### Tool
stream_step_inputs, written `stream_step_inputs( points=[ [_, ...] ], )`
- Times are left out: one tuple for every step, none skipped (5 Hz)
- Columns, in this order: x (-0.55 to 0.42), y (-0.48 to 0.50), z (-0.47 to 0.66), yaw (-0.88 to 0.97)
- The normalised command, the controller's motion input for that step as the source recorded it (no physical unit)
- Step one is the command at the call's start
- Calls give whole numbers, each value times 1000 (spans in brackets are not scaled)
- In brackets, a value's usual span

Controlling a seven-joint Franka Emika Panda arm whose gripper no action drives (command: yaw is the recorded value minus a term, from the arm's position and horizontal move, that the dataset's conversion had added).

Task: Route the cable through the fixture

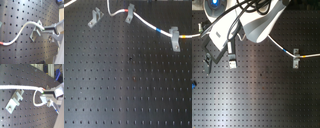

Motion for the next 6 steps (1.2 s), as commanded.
stream_step_inputs(
  points=[
    [-50,277,335,34],
    [-119,502,411,209],
    [-14,454,338,231],
    [36,433,357,246],
    [-136,283,255,14],
    [-275,270,235,-94]
  ],
)
